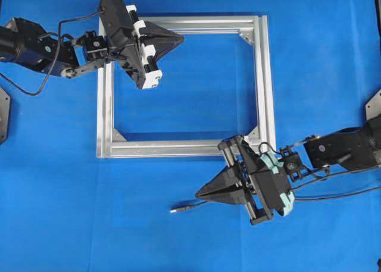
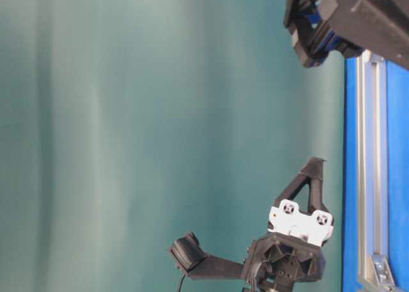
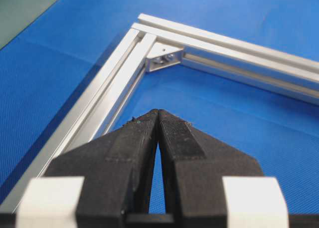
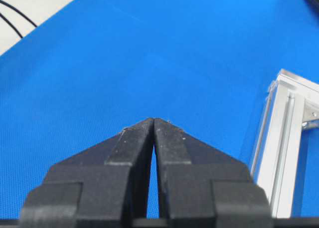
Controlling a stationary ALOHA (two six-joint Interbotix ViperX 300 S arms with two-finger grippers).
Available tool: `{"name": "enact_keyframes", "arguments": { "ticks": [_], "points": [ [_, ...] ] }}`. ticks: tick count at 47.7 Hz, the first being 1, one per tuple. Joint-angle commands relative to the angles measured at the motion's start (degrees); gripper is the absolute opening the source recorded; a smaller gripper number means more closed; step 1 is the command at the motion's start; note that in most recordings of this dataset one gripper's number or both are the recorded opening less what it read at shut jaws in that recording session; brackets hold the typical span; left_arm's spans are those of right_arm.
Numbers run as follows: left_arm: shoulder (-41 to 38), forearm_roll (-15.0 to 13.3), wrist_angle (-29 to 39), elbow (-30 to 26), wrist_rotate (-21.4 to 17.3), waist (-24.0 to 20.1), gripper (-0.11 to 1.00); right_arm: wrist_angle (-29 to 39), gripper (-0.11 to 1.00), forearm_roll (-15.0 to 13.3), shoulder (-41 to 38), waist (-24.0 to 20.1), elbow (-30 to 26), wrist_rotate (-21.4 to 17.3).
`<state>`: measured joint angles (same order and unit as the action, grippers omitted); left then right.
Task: Insert the wire through the string loop located on the right side.
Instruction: 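Open the right gripper and lower it over the black USB cable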
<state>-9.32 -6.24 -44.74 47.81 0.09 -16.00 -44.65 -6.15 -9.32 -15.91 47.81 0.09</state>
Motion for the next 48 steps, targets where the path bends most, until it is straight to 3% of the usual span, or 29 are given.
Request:
{"name": "enact_keyframes", "arguments": {
  "ticks": [1, 7, 25, 29, 33, 36, 45, 48],
  "points": [
    [2.8, 1.1, 0.8, -0.4, -0.2, 0.4, 0.00, -0.1, 0.00, -0.1, 2.3, -0.4, -1.1, -0.3],
    [2.8, 1.1, 1.2, -0.3, -0.1, 0.4, 0.00, 2.5, -0.06, 0.0, 3.0, -0.4, -1.1, -1.0],
    [2.9, 1.1, 1.5, 0.0, -0.2, 0.5, 0.00, 3.3, -0.05, -0.1, 3.2, -0.6, -1.3, -4.9],
    [3.0, 1.1, 1.6, 0.1, -0.2, 0.5, 0.00, 3.4, 0.00, 0.0, 3.2, -0.8, -1.3, -5.2],
    [3.0, 1.1, 1.8, 0.1, -0.2, 0.5, 0.00, 3.4, 0.12, 0.0, 3.2, -1.1, -1.7, -5.5],
    [3.0, 1.1, 1.8, 0.1, -0.2, 0.4, 0.00, 3.5, 0.27, 0.0, 3.2, -1.3, -1.8, -5.5],
    [3.0, 1.1, 1.8, 0.2, -0.2, 0.4, 0.00, 3.8, 0.83, 0.4, 3.2, -1.6, -1.8, -5.5],
    [3.0, 1.1, 1.8, 0.1, -0.2, 0.4, 0.00, 3.9, 0.86, 0.5, 3.1, -1.7, -1.8, -5.5]
  ]
}}
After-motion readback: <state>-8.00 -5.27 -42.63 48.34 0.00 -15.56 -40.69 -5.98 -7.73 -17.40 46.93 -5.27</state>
